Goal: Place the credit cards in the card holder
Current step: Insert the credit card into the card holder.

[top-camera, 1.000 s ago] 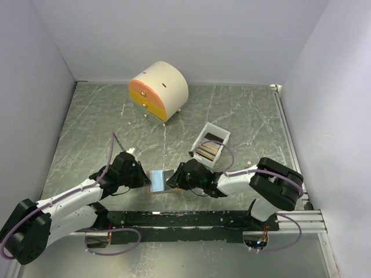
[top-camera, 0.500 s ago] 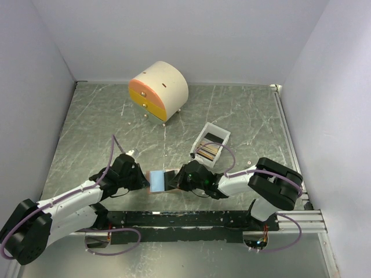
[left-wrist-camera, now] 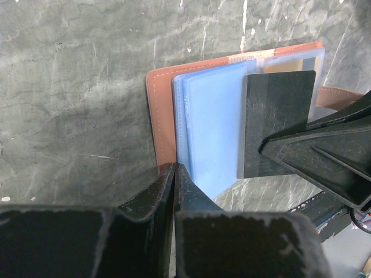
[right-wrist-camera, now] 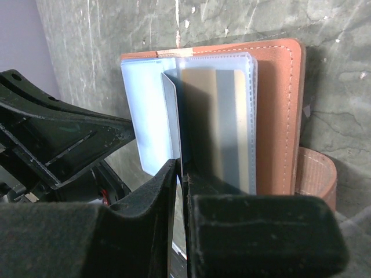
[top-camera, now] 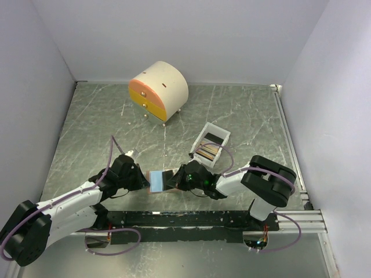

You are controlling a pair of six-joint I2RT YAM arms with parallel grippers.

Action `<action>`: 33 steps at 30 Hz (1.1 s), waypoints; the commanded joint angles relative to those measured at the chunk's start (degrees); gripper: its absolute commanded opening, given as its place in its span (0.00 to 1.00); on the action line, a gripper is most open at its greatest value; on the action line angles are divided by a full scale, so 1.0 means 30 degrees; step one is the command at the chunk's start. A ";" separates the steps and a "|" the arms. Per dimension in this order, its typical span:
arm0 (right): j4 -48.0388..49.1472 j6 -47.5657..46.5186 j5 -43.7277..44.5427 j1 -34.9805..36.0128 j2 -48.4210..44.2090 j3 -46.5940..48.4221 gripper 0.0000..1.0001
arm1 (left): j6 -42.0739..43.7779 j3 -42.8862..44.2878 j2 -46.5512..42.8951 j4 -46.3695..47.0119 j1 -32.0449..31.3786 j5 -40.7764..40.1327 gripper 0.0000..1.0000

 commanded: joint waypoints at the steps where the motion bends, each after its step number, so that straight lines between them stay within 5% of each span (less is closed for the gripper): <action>1: 0.0193 -0.0130 0.0071 -0.0118 0.0511 -0.0450 0.08 | -0.0050 -0.0528 0.0210 0.0009 -0.0059 0.0084 0.13; 21: -0.0210 -0.0512 -0.1138 -0.0183 0.1675 0.0640 0.05 | 0.0008 -0.0352 0.0415 0.0041 -0.0106 0.0227 0.12; 33: -0.5615 -0.1909 0.1111 -0.0170 -0.0432 0.1782 0.31 | 0.0124 -0.0265 0.0573 0.0005 -0.0103 0.0267 0.12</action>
